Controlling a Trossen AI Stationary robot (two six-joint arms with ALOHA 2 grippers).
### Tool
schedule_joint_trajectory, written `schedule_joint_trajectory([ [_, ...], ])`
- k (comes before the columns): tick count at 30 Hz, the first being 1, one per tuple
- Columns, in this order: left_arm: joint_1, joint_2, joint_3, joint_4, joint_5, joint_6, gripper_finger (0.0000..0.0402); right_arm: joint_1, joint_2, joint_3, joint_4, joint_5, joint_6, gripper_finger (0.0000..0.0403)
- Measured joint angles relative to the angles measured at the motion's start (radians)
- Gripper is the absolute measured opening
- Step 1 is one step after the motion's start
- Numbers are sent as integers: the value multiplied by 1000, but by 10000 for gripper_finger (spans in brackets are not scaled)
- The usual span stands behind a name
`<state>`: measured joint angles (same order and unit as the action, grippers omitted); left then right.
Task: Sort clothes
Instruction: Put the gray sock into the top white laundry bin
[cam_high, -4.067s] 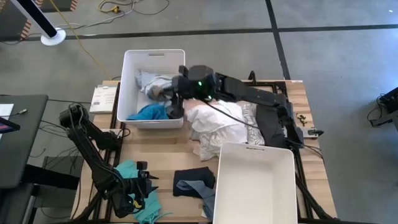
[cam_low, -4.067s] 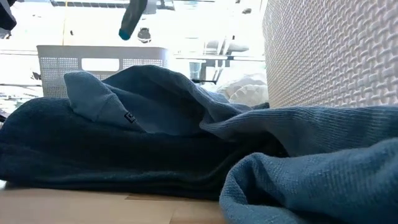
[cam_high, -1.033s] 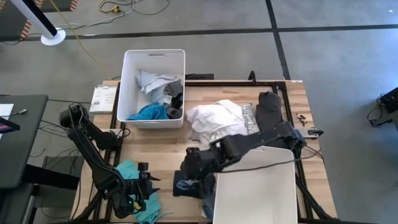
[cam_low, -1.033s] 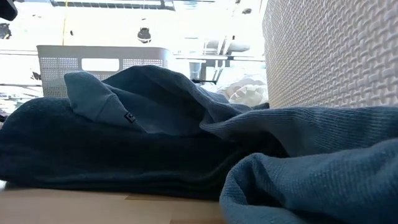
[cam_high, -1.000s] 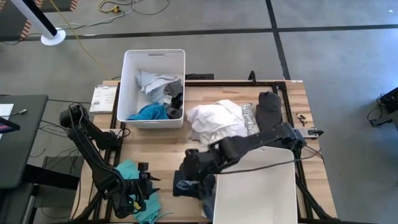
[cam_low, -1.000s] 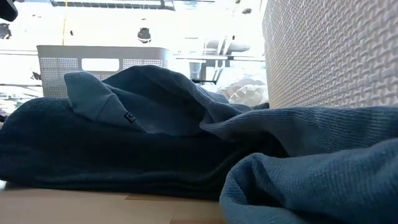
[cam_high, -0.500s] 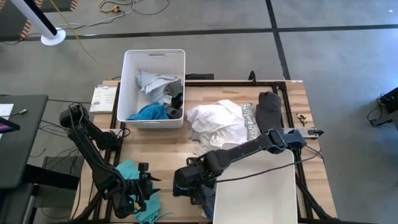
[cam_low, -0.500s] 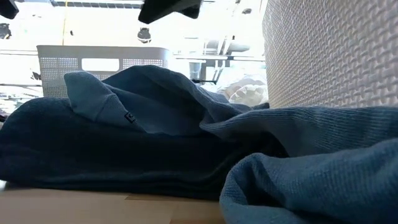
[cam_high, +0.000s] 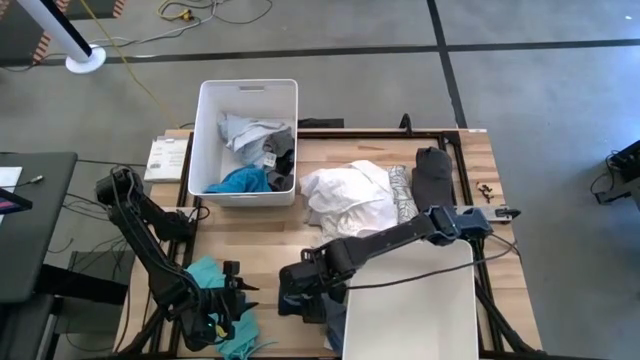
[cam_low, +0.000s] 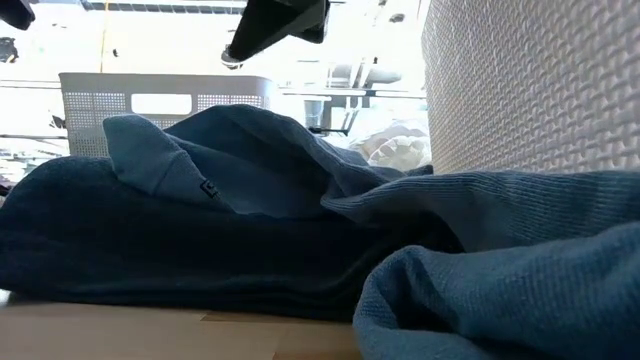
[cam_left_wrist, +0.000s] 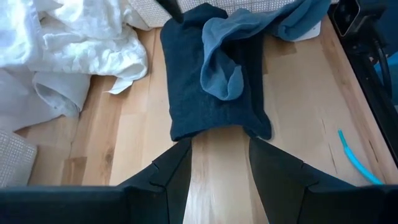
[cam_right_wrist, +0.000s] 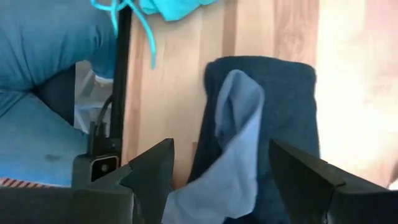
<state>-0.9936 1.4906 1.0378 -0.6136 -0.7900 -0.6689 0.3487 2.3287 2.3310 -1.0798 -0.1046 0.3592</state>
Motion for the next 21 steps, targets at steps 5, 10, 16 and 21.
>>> schedule_joint_trajectory([
  [5,0,0,0,0,-1,3,156,-12,0,0,9,1,0,276],
  [10,0,0,0,-3,-3,7,156,2,53,1,47,-53,8,276],
  [16,0,0,0,-2,-4,22,156,4,99,0,-20,-78,19,276],
  [21,0,0,0,0,-4,22,156,1,117,0,-39,-76,19,276],
])
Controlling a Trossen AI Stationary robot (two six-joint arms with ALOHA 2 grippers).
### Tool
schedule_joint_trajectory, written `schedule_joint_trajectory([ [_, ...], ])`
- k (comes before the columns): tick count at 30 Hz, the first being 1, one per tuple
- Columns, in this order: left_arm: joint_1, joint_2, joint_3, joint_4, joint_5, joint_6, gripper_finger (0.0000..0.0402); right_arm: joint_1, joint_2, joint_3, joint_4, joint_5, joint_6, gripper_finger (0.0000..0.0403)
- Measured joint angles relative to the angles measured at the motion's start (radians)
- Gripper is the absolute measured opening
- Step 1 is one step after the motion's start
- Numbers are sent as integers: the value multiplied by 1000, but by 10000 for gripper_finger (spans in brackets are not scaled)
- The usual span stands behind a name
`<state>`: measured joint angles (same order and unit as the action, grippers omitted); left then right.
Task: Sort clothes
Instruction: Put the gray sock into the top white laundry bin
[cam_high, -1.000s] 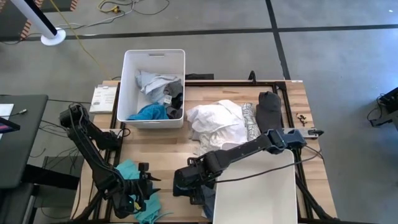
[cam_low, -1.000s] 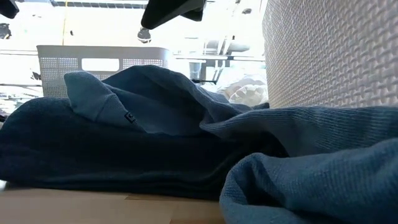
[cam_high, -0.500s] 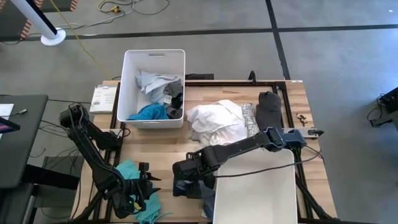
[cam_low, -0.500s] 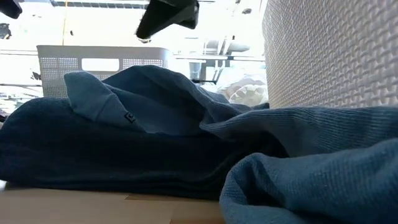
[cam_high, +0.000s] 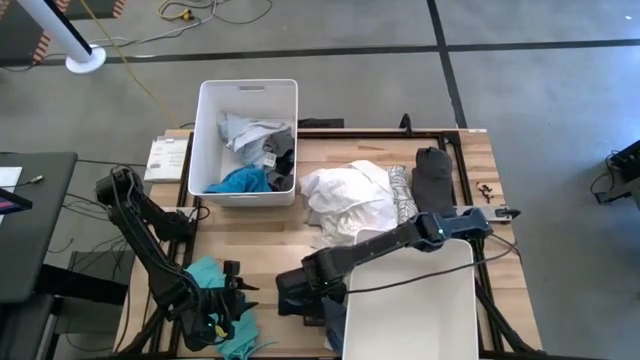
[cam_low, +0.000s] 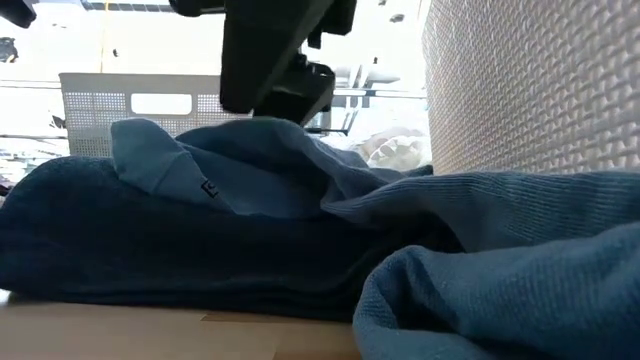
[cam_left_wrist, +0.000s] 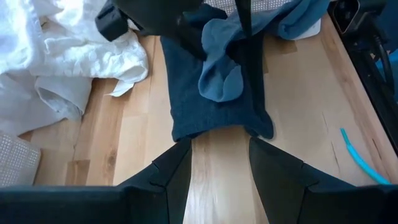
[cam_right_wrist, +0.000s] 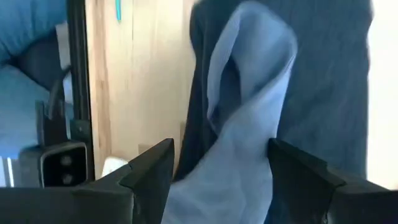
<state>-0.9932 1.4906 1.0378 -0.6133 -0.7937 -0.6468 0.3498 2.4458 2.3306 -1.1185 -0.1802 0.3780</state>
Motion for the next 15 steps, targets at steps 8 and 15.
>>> schedule_joint_trajectory([
  [8,0,0,0,1,0,0,156,-2,-27,8,-24,56,-1,276],
  [15,0,0,0,2,0,-1,156,-5,-18,5,-27,63,-1,276],
])
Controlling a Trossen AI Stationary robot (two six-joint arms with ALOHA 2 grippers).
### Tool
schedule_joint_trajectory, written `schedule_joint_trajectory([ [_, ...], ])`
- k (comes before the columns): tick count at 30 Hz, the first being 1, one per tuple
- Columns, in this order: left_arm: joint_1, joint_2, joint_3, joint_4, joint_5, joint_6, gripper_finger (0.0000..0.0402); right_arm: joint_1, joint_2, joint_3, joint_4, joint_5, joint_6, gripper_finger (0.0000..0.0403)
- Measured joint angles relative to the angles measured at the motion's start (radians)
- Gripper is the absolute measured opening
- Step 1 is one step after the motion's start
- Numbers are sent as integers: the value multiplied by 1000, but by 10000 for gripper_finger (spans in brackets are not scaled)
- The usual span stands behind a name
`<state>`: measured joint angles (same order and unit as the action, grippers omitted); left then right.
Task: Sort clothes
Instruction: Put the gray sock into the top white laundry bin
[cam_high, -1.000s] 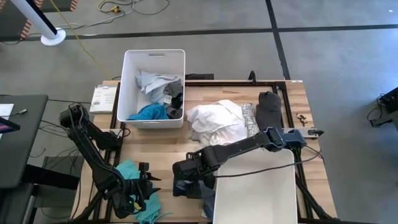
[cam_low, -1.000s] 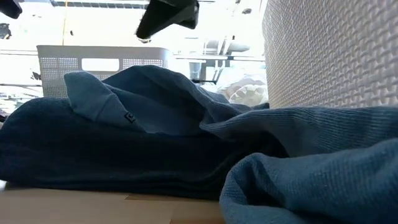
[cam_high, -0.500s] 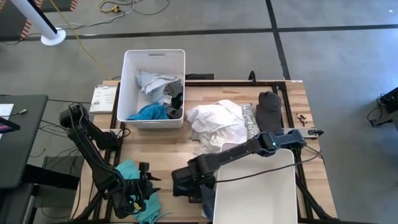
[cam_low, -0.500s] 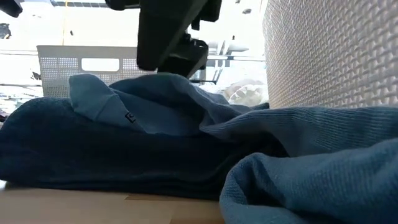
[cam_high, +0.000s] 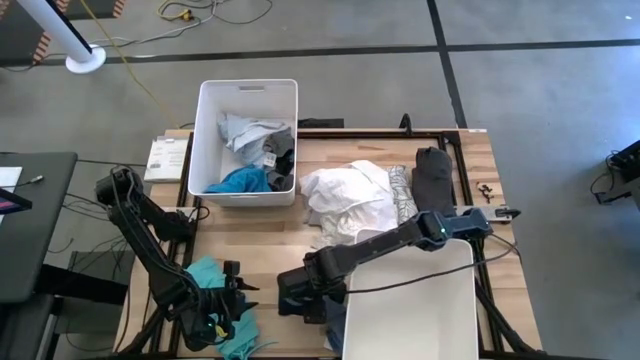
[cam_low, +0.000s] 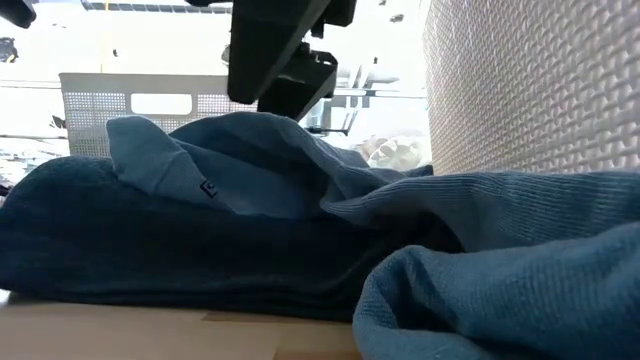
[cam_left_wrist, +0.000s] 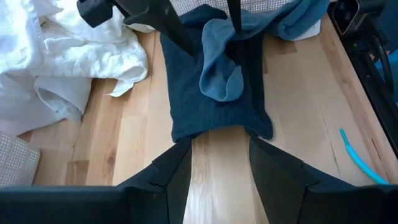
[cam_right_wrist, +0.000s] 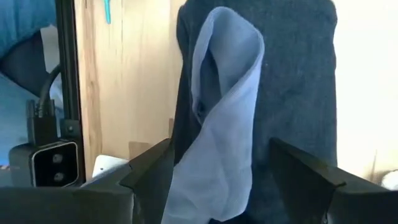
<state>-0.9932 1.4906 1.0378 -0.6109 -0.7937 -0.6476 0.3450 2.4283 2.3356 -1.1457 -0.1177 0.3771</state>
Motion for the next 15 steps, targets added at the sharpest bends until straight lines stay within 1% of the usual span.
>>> schedule_joint_trajectory([
  [4,0,0,0,1,0,-1,156,-1,15,-1,6,9,0,276],
  [6,0,0,0,2,0,-1,156,-1,16,-2,-4,40,-2,272],
  [8,0,0,0,2,0,-1,156,-1,15,-1,-8,69,-12,260],
  [11,0,0,0,2,0,-3,156,-1,15,-1,-11,72,-25,221],
  [15,0,0,0,2,0,-3,156,-1,15,-1,-10,67,-41,143],
])
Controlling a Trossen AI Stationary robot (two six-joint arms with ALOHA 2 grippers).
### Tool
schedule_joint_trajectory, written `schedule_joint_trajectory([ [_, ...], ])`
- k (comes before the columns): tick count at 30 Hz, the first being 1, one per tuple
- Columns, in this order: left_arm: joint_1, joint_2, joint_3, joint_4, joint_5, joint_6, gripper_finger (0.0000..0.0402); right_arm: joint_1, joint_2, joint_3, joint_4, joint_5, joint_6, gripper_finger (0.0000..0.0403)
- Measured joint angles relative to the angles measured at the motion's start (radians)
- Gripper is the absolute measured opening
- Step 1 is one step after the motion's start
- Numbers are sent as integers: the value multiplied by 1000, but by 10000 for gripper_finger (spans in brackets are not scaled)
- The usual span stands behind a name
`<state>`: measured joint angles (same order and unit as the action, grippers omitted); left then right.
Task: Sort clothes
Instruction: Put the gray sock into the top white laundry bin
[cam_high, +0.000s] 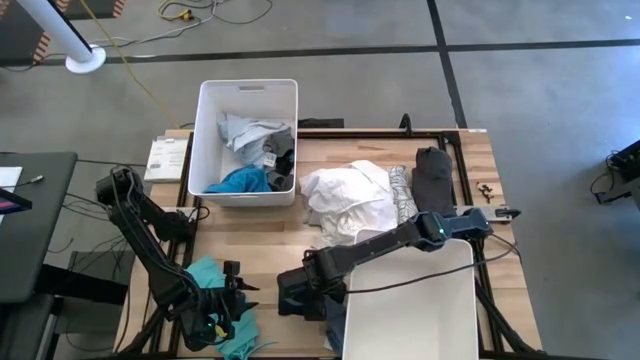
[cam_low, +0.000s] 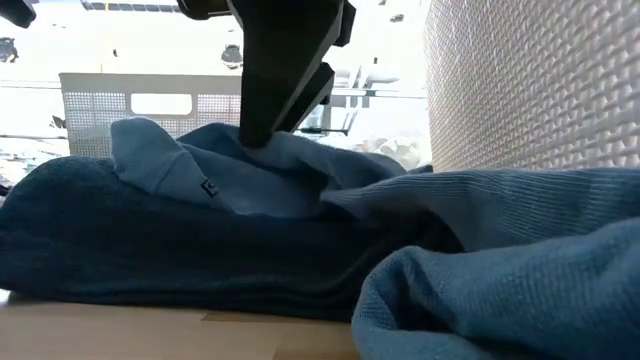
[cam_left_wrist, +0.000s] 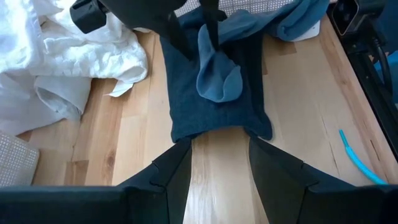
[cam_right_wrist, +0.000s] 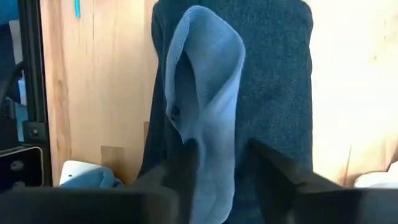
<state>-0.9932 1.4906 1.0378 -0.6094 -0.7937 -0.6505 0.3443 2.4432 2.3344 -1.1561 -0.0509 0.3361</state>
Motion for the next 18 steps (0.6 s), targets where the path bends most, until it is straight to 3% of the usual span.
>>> schedule_joint_trajectory([
  [7,0,0,0,3,0,0,156,-2,0,0,-5,-3,-25,12],
  [12,0,0,0,3,-8,0,156,-2,-2,0,-5,-3,-30,4],
  [18,0,0,0,4,-86,2,155,3,-22,18,-18,-3,-34,1],
])
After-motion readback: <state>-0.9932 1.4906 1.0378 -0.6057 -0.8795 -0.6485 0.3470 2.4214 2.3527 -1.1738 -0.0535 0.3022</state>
